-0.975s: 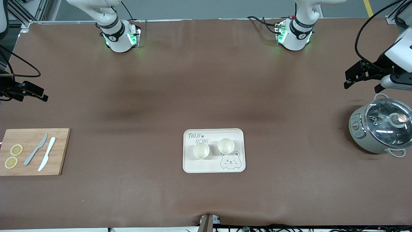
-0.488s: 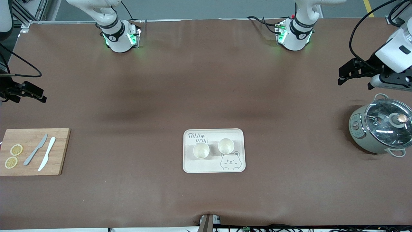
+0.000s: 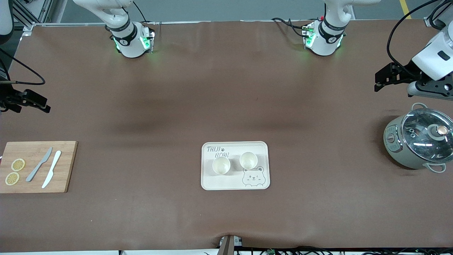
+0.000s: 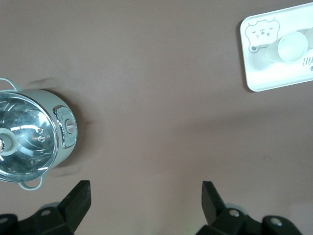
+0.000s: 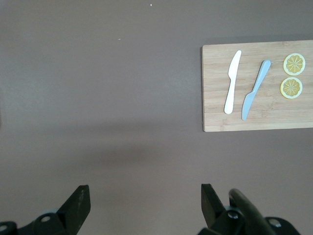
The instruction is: Place white IKEA cup upright on tray with both arms
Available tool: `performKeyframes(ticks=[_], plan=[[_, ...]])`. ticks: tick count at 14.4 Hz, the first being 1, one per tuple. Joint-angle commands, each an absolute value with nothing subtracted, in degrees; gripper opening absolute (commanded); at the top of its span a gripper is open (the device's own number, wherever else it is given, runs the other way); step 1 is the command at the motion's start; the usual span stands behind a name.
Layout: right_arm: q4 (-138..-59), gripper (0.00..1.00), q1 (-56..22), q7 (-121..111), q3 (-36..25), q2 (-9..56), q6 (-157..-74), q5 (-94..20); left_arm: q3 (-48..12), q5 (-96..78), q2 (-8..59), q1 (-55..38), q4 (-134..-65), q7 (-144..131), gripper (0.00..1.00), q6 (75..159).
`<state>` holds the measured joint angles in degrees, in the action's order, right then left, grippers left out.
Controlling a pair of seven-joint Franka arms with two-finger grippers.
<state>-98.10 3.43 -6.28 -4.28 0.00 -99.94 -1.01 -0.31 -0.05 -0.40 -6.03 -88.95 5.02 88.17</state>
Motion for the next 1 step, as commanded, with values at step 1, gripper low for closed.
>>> performKeyframes(ticks=[1], plan=[[-96.59,1.00,3.52,-5.27,-4.04,0.70,-99.23,0.09,-0.44,1.14,-0.17,-5.80,-88.07,5.98,1.00,87.27]])
